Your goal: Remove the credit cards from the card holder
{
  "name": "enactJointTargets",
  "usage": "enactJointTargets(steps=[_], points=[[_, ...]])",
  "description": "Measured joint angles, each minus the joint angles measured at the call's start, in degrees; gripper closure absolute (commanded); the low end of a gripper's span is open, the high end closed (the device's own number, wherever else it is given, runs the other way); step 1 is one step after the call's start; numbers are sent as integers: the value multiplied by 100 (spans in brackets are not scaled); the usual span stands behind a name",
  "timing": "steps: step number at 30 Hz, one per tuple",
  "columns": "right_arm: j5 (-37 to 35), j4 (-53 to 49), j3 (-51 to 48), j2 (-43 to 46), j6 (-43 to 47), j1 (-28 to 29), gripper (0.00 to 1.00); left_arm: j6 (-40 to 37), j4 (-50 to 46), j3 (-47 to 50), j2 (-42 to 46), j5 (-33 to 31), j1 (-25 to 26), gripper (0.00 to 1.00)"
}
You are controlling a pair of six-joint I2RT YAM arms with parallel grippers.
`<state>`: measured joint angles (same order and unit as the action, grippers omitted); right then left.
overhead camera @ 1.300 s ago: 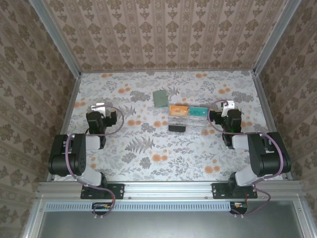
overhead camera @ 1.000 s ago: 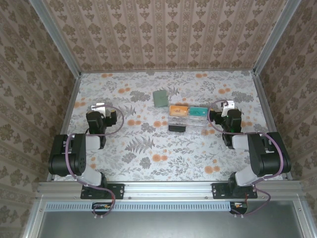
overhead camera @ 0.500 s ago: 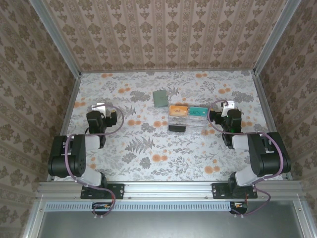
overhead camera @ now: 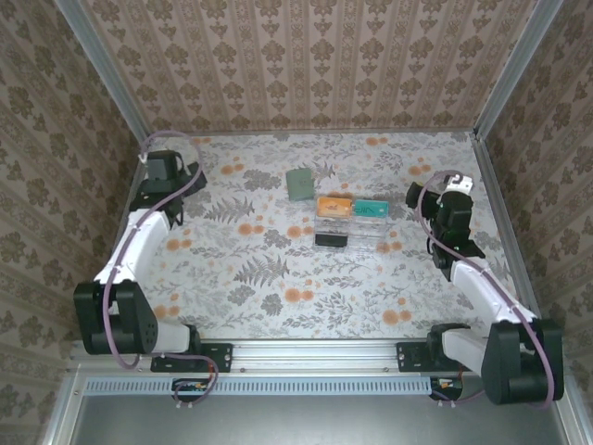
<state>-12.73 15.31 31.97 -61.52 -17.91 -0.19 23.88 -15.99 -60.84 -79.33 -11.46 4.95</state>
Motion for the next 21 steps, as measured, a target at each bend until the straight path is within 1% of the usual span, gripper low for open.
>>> enactJointTargets(steps=[4, 7, 8, 11, 17, 21], points=[[4, -1021, 424, 328, -420, -4, 0, 302, -472, -503, -820, 236, 804, 0], [37, -1515, 693, 420, -623, -2, 0, 380, -651, -1233, -1624, 343, 1368, 1], [68, -1672, 739, 466, -675, 7, 0, 404, -702, -1515, -1906, 387, 1528, 3], [136, -2017, 765, 608, -787, 39, 0, 424, -826, -2328, -2712, 522, 1950, 4], [282, -2533, 809, 804, -863, 120, 0, 391, -1025, -3591, -4081, 673, 2566, 3], [315, -2675, 850, 874, -896, 131, 0, 308, -1215, -4317, -4835, 782, 2706, 2]])
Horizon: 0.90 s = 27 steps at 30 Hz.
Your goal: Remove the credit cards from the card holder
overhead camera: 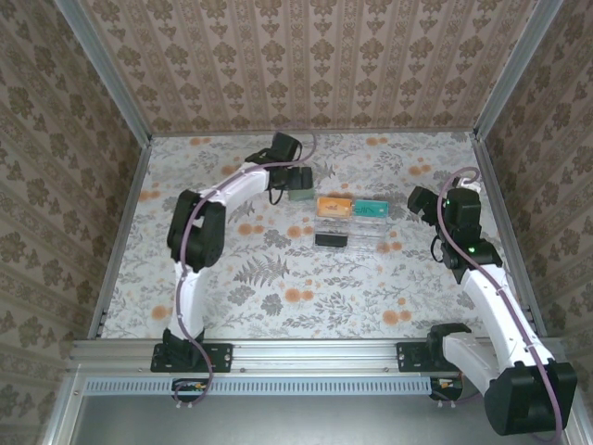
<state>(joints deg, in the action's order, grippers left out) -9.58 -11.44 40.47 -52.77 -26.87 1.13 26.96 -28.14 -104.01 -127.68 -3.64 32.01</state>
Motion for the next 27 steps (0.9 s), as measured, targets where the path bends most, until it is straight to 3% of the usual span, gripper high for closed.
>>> enactJointTargets(steps=[7, 15, 17, 19, 27], points=[[125, -157, 0, 24, -20, 79, 0, -245, -437, -1270, -1045, -59, 44, 4], [166, -238, 0, 22, -17, 140, 0, -433, -748, -1773, -1432, -221, 55, 25], [199, -249, 0, 22, -17, 166, 0, -420, -538, -1464, -1263, -243, 59, 31], [234, -251, 0, 9, -20, 203, 0, -413, -356, -999, -988, -260, 55, 26], [249, -238, 15, -236, -17, 767, 0, -186, 103, 1419, 531, -280, 59, 27]])
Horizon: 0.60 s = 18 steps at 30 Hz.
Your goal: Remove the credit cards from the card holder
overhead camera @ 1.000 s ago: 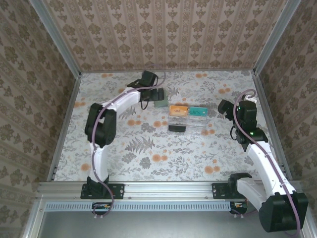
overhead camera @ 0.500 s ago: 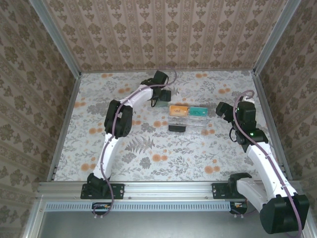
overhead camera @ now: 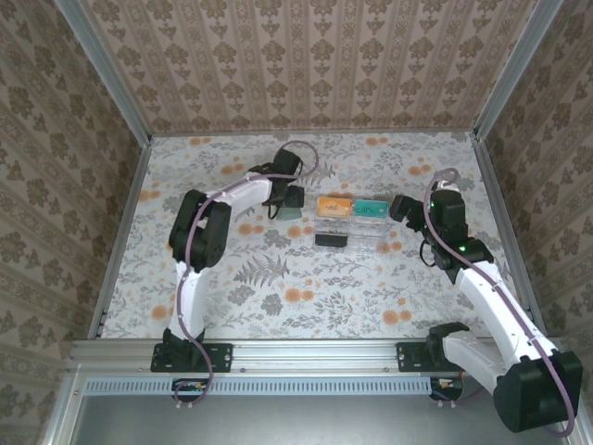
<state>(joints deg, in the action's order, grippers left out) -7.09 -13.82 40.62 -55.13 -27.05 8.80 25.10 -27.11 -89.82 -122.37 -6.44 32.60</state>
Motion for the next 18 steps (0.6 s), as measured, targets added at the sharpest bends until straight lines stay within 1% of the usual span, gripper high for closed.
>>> enactJointTargets(steps=[4, 7, 9, 13, 18], points=[[-31, 33, 74, -153, 0, 446, 0, 286, 125, 1484, 1051, -59, 44, 27], [-109, 37, 146, -227, 0, 815, 0, 568, 127, 2485, 1860, -160, 240, 27], [-179, 48, 175, -269, 0, 1054, 0, 798, 127, 3025, 2339, -227, 474, 26], [-352, 39, 188, -313, -20, 1484, 0, 1421, 125, 3930, 3161, -293, 1137, 26], [-555, -4, 221, -313, -79, 1915, 0, 2374, 146, 4433, 3604, -415, 2000, 27]])
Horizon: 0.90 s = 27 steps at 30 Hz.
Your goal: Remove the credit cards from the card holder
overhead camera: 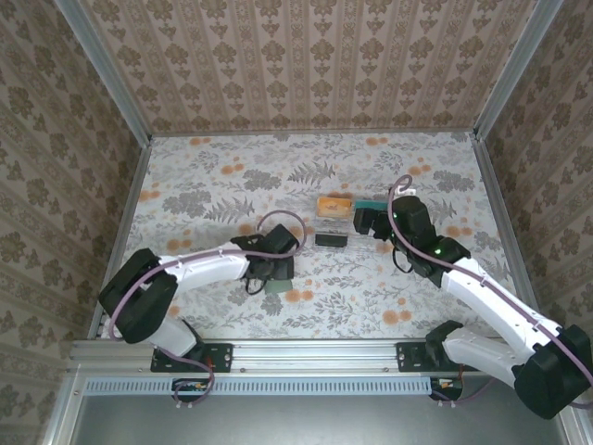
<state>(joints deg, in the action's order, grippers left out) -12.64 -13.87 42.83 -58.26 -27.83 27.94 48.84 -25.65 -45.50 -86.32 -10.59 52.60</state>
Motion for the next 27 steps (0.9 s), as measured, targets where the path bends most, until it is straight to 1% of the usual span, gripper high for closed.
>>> enactJointTargets(steps=[3, 4, 7, 11, 14, 16, 17, 22, 24, 27], points=[[-140, -83, 17, 0, -42, 271, 0, 544, 61, 166, 142, -61, 461, 26], [-197, -118, 22, 0, -55, 367, 0, 708, 74, 219, 190, -98, 601, 24], [-306, -258, 33, 0, -111, 643, 0, 1084, 63, 302, 313, -186, 885, 11], [-466, -619, 212, -61, -212, 1010, 0, 1351, 17, 417, 723, -354, 918, 0], [-577, -914, 507, -275, -332, 1329, 0, 1445, -107, 492, 1270, -487, 870, 0], [-629, -1056, 658, -422, -442, 1534, 0, 1464, -190, 573, 1729, -540, 723, 0], [-649, -1117, 710, -494, -507, 1648, 2, 1467, -229, 638, 1987, -555, 601, 0], [-789, -1401, 986, -1043, -802, 2363, 24, 1462, -669, 984, 3213, -595, -197, 0], [-848, -1543, 1209, -1390, -901, 2643, 31, 1403, -874, 1108, 3689, -590, -514, 0], [-914, -1687, 1615, -2026, -1062, 3093, 50, 1213, -1187, 1226, 4336, -562, -994, 0]])
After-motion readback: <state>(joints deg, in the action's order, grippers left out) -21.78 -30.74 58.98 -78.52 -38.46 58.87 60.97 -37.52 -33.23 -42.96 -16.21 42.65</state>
